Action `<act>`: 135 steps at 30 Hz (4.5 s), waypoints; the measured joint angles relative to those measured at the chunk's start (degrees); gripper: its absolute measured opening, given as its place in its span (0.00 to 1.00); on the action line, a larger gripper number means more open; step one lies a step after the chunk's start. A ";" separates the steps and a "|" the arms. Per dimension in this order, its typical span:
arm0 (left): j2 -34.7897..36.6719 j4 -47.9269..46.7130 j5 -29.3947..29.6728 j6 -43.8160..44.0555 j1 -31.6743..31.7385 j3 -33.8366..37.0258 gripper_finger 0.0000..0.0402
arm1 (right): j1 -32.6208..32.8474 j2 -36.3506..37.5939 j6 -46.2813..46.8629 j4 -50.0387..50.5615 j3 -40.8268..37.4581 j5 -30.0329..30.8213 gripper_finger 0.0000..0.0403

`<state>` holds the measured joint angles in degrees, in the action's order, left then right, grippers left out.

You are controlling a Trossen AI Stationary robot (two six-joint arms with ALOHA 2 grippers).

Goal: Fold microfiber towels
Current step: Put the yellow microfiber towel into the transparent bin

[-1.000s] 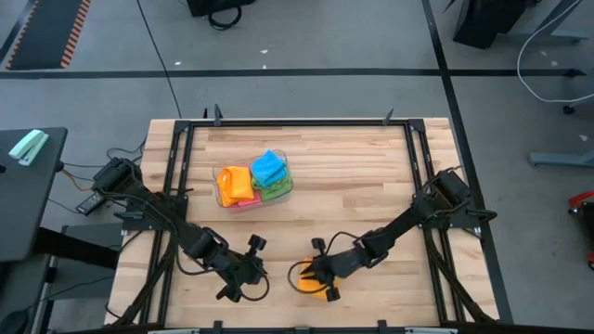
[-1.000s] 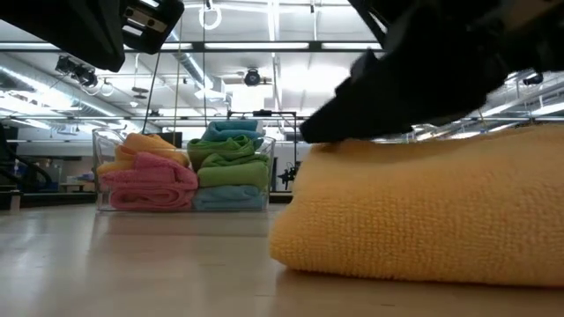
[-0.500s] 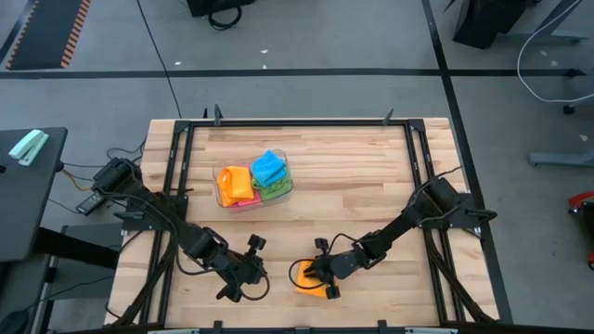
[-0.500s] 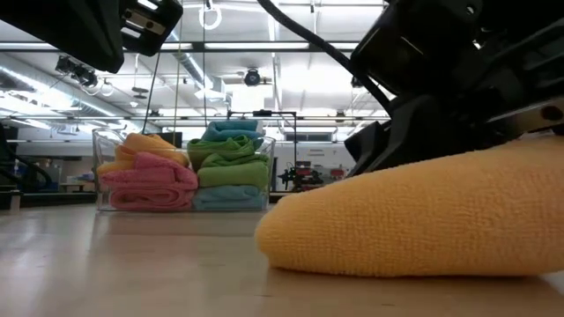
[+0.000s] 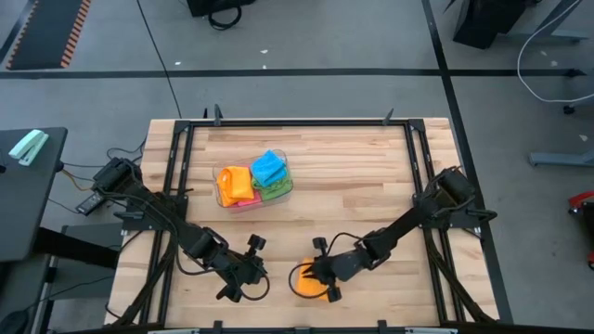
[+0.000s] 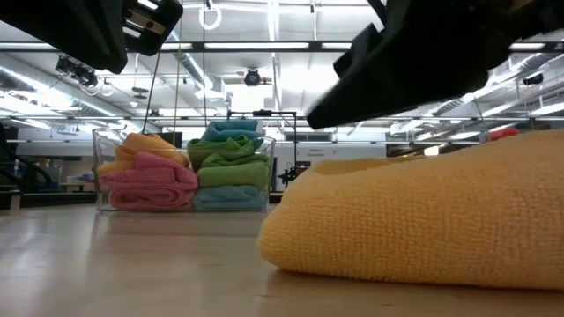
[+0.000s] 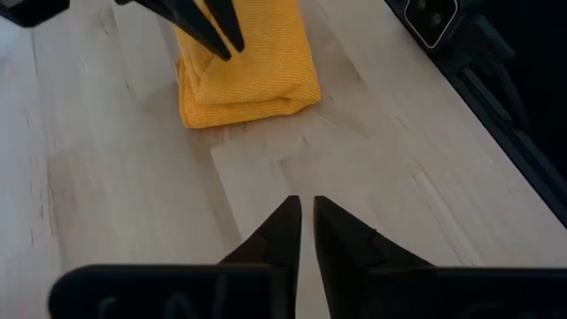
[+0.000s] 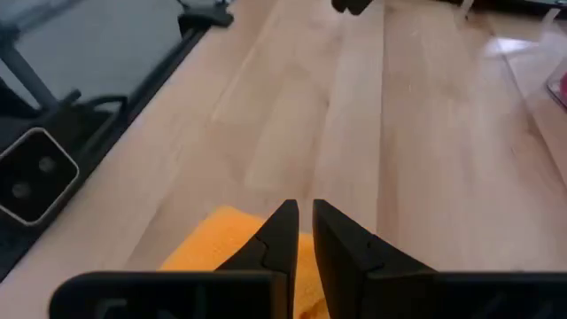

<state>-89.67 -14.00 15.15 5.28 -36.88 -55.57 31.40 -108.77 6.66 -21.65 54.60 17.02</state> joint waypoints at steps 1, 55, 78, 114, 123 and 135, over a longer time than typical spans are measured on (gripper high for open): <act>0.00 0.01 -0.01 -0.09 0.00 0.00 0.11 | 0.24 0.02 0.16 3.47 1.44 0.00 0.11; 0.00 -2.16 -0.02 -0.31 0.00 0.00 0.10 | -8.41 -6.19 21.79 39.20 15.81 -27.18 0.13; 1.14 15.55 7.70 8.61 4.97 4.48 0.39 | -1.90 10.75 7.53 45.31 15.77 1.97 0.04; -4.94 35.69 1.66 0.15 17.03 3.43 0.86 | 1.55 8.17 10.18 45.95 15.84 24.31 0.04; -6.97 35.92 1.55 0.95 17.73 3.45 0.71 | 0.11 8.20 11.33 46.05 15.84 23.34 0.06; -6.80 38.97 0.85 -1.00 17.77 3.41 0.28 | 0.08 8.26 10.84 46.16 15.84 20.89 0.08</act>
<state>-96.47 24.97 16.00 4.28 -19.11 -52.16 31.48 -100.51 17.49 24.51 70.43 37.91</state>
